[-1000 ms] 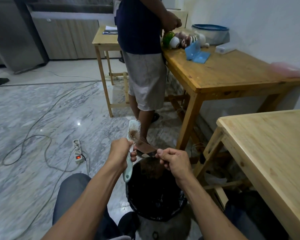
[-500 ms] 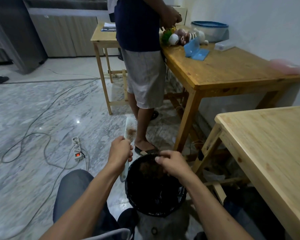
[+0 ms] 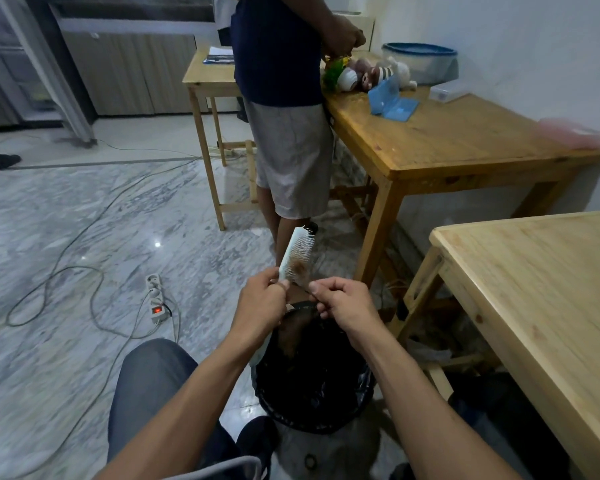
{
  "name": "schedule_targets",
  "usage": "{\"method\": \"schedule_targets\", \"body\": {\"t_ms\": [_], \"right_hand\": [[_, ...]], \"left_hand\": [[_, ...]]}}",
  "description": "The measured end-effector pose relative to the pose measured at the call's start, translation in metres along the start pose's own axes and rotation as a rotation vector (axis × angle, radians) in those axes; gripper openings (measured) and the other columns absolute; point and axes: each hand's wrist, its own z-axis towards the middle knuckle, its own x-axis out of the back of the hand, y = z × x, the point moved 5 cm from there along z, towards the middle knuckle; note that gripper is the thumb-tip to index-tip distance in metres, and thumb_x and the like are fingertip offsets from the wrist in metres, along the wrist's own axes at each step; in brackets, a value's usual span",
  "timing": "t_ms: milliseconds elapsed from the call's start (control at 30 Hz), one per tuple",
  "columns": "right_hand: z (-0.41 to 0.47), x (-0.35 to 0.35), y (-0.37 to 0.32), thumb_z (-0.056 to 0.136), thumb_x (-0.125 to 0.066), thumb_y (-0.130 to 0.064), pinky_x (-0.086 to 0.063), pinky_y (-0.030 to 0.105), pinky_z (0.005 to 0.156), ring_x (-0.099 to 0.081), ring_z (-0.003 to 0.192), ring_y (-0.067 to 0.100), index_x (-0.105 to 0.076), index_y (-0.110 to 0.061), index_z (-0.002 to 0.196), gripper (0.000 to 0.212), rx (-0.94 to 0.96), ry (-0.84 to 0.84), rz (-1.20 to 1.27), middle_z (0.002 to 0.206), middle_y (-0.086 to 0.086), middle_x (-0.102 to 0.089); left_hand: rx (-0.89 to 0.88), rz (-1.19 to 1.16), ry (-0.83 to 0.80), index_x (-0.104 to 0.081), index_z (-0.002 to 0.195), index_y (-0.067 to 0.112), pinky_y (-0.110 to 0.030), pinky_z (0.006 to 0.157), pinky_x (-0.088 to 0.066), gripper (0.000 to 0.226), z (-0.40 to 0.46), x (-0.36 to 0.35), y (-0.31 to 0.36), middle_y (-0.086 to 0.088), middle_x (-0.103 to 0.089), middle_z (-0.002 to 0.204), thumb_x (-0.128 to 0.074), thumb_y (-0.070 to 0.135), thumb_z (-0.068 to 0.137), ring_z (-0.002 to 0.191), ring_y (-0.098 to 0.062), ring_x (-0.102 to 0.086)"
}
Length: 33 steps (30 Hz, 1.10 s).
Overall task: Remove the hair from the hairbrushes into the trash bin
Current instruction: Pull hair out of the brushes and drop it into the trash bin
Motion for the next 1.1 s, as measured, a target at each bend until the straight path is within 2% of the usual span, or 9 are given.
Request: {"method": "schedule_targets", "body": {"t_ms": [133,233,433,567,700,767,867,1033,1100], "right_hand": [[-0.005,0.008,0.004,0.094,-0.071,-0.01,-0.048,0.021,0.054,-0.056,0.055,0.007,-0.075,-0.01,0.081,0.014,0.013,0.024,-0.089,0.065,-0.001,-0.068],[-0.01,0.029,0.016,0.094,-0.071,-0.01,-0.048,0.019,0.053,-0.057,0.057,0.008,-0.075,-0.009,0.082,0.014,-0.023,0.075,-0.123,0.066,-0.001,-0.069],[-0.01,0.016,0.023,0.097,-0.069,-0.015,-0.052,0.02,0.056,-0.063,0.06,0.004,-0.078,-0.009,0.096,0.011,-0.019,-0.043,-0.148,0.079,0.002,-0.074],[-0.006,0.011,0.02,0.098,-0.066,-0.02,-0.053,0.025,0.057,-0.066,0.062,0.006,-0.078,-0.019,0.096,0.012,0.024,-0.049,-0.311,0.082,0.001,-0.076],[0.0,0.02,0.019,0.098,-0.066,-0.022,-0.053,0.024,0.058,-0.067,0.061,0.007,-0.079,-0.02,0.101,0.014,-0.014,-0.031,-0.333,0.089,0.003,-0.078],[0.001,0.021,0.02,0.098,-0.066,-0.021,-0.053,0.025,0.059,-0.067,0.061,0.008,-0.079,-0.021,0.101,0.013,-0.023,-0.042,-0.325,0.09,0.001,-0.078],[-0.001,0.021,0.019,0.095,-0.07,-0.019,-0.053,0.025,0.06,-0.067,0.064,0.008,-0.079,-0.022,0.104,0.013,-0.044,-0.051,-0.33,0.087,0.0,-0.077],[-0.003,0.014,0.009,0.092,-0.064,-0.011,-0.055,0.03,0.064,-0.069,0.08,0.016,-0.055,-0.024,0.144,0.054,-0.045,0.003,-0.26,0.112,-0.007,-0.066],[-0.002,0.01,0.005,0.095,-0.064,-0.02,-0.052,0.029,0.061,-0.068,0.076,0.015,-0.053,-0.026,0.144,0.05,-0.04,-0.034,-0.086,0.111,-0.005,-0.069]], "left_hand": [[0.189,-0.173,0.203,-0.062,0.088,0.004,-0.031,0.048,-0.036,0.018,0.015,0.018,-0.014,-0.012,-0.053,0.068,-0.044,0.003,0.09,0.05,-0.023,-0.046],[0.195,-0.141,0.329,-0.06,0.103,-0.002,-0.031,0.046,-0.035,0.025,0.031,0.048,-0.018,-0.012,-0.049,0.071,-0.039,0.002,0.09,0.052,-0.021,-0.043],[0.08,-0.047,0.075,-0.057,0.081,0.01,-0.032,0.049,-0.034,0.014,0.014,0.019,-0.004,-0.012,-0.051,0.068,-0.046,0.009,0.09,0.052,-0.022,-0.044],[0.062,0.005,-0.03,-0.058,0.086,0.008,-0.032,0.05,-0.037,0.015,0.007,0.008,0.0,-0.017,-0.056,0.072,-0.047,0.01,0.096,0.05,-0.023,-0.048],[-0.007,0.148,-0.088,-0.063,0.102,0.012,-0.034,0.049,-0.051,0.017,0.002,0.009,0.004,-0.009,-0.063,0.077,-0.047,0.013,0.1,0.057,-0.026,-0.061],[-0.073,0.247,-0.097,-0.064,0.105,0.021,-0.04,0.056,-0.058,0.017,0.002,0.01,0.006,-0.004,-0.065,0.077,-0.048,0.021,0.102,0.066,-0.03,-0.068],[-0.179,0.442,-0.092,-0.065,0.11,0.028,-0.043,0.069,-0.055,0.019,0.004,0.011,0.009,0.003,-0.063,0.076,-0.048,0.03,0.103,0.073,-0.024,-0.064],[-0.295,0.527,-0.107,-0.066,0.113,0.026,-0.04,0.067,-0.05,0.021,-0.002,0.007,0.02,-0.002,-0.066,0.079,-0.047,0.028,0.104,0.072,-0.018,-0.061],[-0.298,0.489,-0.143,-0.066,0.114,0.03,-0.033,0.062,-0.046,0.021,-0.005,0.004,0.023,0.008,-0.063,0.075,-0.047,0.028,0.105,0.068,-0.009,-0.058]]}}
